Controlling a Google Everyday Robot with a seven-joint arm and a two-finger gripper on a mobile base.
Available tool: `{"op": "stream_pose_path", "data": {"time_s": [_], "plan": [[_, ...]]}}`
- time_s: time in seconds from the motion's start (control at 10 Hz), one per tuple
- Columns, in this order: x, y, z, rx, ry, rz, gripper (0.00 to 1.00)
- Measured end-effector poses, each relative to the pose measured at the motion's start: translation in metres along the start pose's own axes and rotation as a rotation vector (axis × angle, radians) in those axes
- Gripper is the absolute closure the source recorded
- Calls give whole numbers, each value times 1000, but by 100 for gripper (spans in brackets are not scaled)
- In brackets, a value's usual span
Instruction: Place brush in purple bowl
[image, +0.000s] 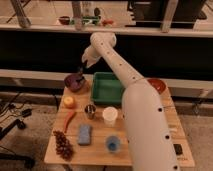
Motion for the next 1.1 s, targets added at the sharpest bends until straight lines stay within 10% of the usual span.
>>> {"op": "stream_pose_path", "data": {"time_s": [0.7, 1.1], "plan": [[-84, -40, 41, 41, -129, -69, 86], [-89, -55, 52, 25, -114, -150, 86]]}}
